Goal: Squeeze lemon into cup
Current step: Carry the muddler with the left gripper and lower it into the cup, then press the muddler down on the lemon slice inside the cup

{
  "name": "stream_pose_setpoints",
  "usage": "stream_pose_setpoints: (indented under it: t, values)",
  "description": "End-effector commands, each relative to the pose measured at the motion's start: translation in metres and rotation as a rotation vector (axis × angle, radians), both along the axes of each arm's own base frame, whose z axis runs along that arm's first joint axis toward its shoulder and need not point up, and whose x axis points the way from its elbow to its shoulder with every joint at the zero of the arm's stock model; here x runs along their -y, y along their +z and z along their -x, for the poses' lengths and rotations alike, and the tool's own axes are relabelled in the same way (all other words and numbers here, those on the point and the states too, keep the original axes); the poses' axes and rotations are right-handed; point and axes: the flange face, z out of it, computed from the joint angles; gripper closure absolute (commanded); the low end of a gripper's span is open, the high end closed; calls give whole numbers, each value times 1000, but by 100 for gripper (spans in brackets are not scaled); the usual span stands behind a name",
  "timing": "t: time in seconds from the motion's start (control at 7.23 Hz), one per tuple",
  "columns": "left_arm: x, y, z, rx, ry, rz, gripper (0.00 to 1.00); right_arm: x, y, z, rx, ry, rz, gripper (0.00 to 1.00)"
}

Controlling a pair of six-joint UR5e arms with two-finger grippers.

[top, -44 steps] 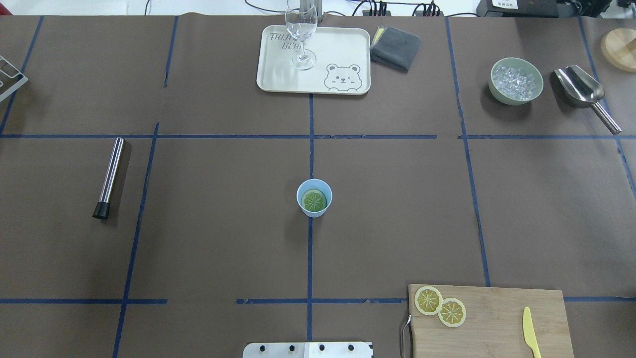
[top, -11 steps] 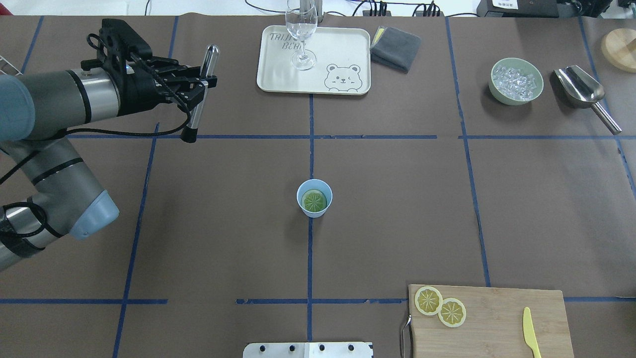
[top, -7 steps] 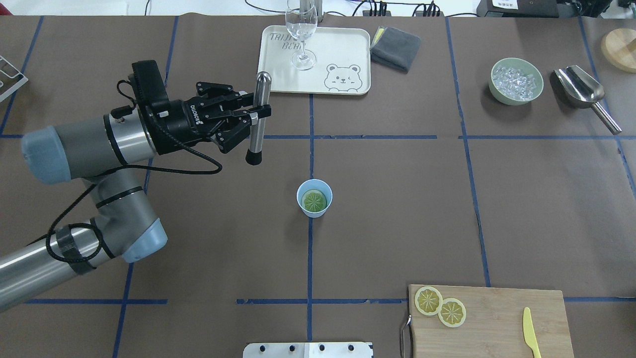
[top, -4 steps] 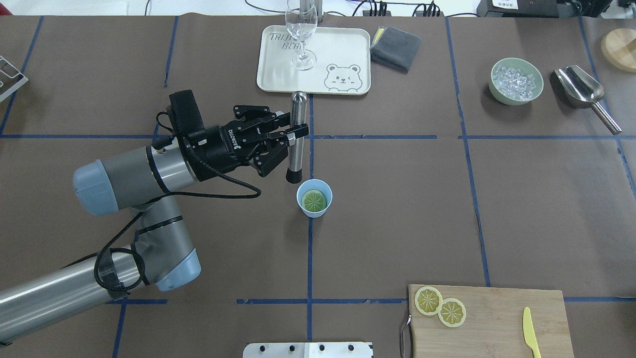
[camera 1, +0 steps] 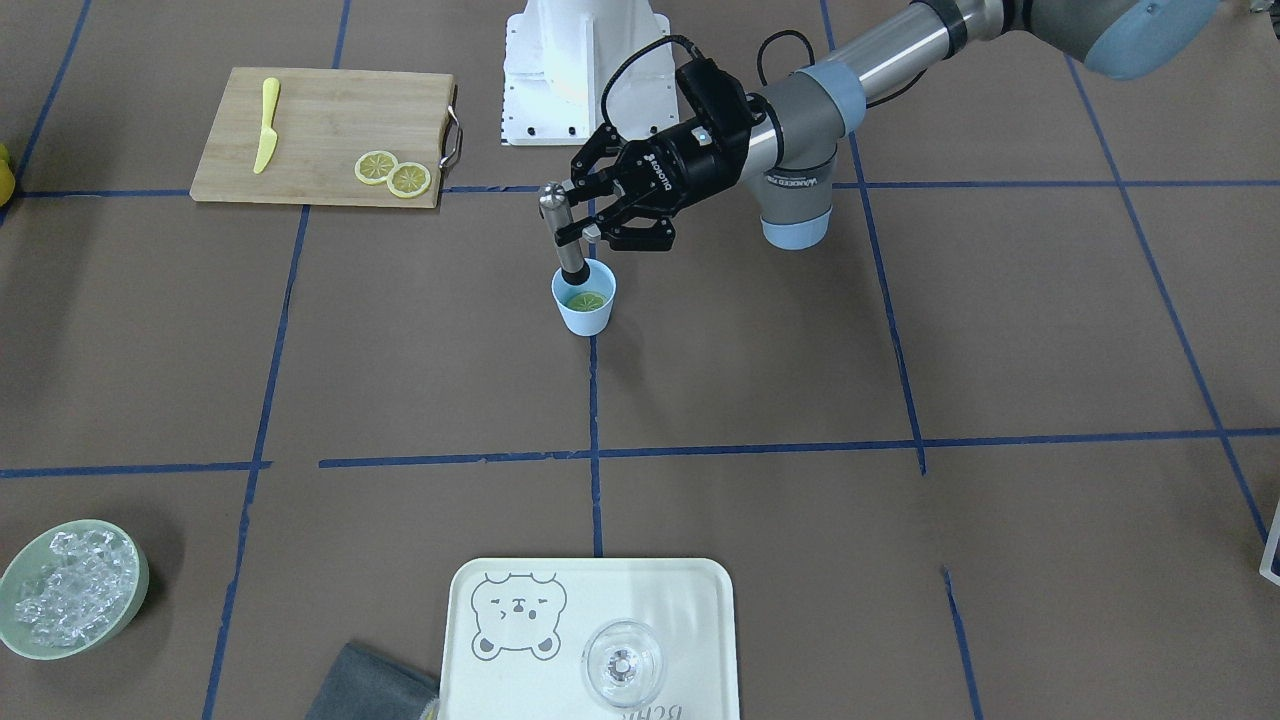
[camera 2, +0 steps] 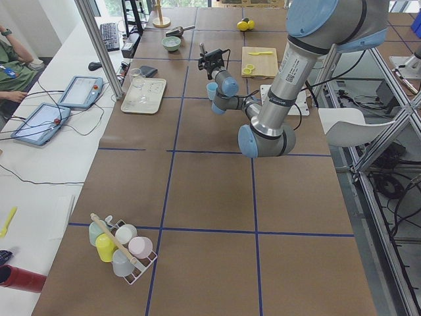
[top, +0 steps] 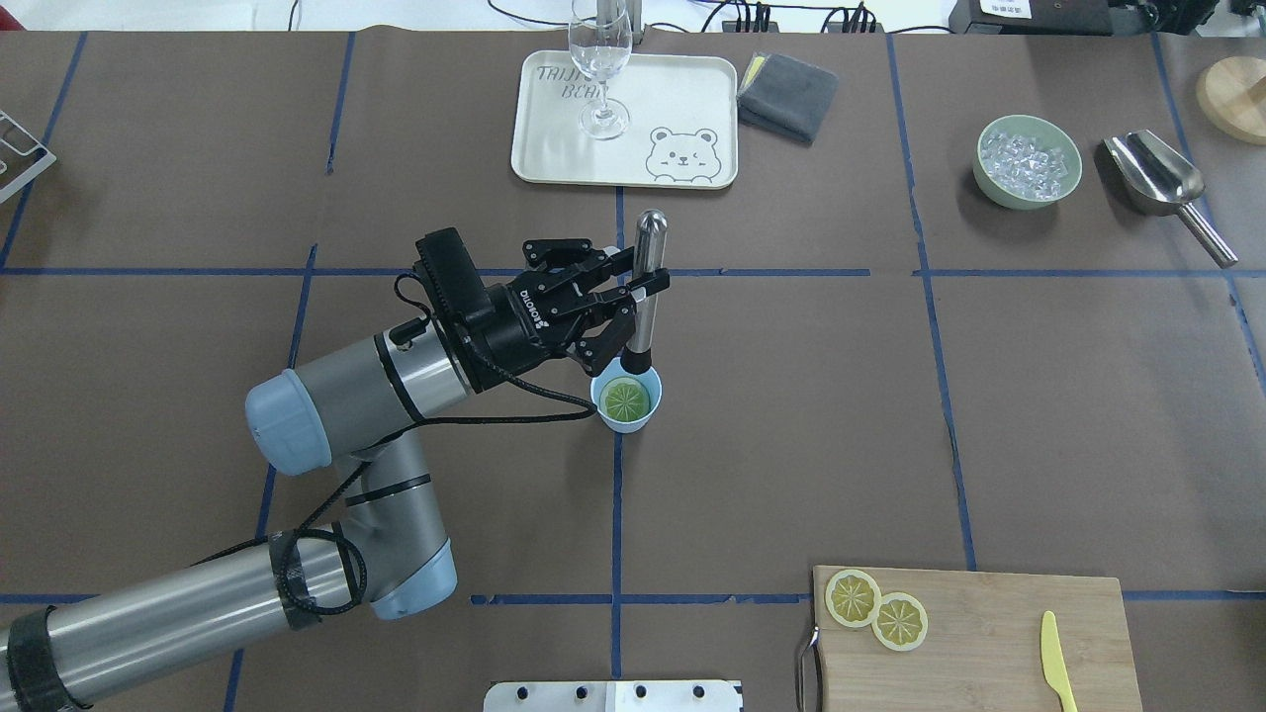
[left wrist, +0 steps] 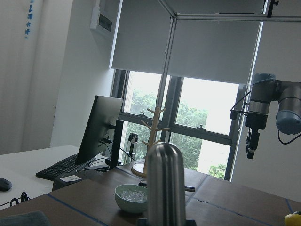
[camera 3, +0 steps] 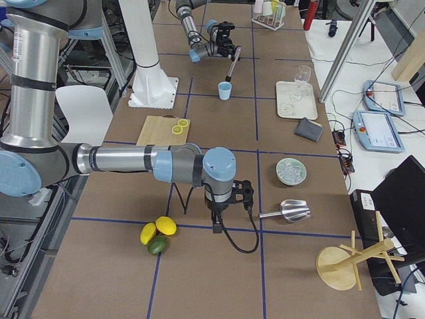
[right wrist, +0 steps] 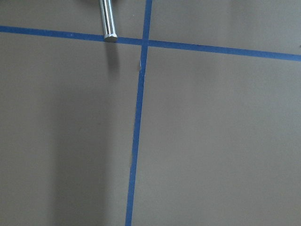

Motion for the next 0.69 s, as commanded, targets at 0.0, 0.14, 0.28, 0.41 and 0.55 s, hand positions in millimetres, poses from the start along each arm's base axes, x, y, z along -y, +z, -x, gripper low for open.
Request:
stream_pose_setpoints:
  t: [0.0, 0.14, 0.28, 0.41, 0.55]
  values:
    - [-11, 5, -13, 1, 4, 8, 100, -1, 0, -2, 0, 5, 0, 0]
    - [-14, 15, -22, 20, 11, 17, 100, -2, 1, -3, 0, 8, 1, 0]
    - [-21, 23, -28, 7, 12, 23, 100, -2, 1, -3, 0, 7, 0, 0]
    - [-24, 33, -36, 14, 2, 49, 100, -2, 1, -4, 0, 9, 0, 0]
    - [-24, 33, -36, 15, 0, 49, 100, -2, 1, -5, 0, 10, 0, 0]
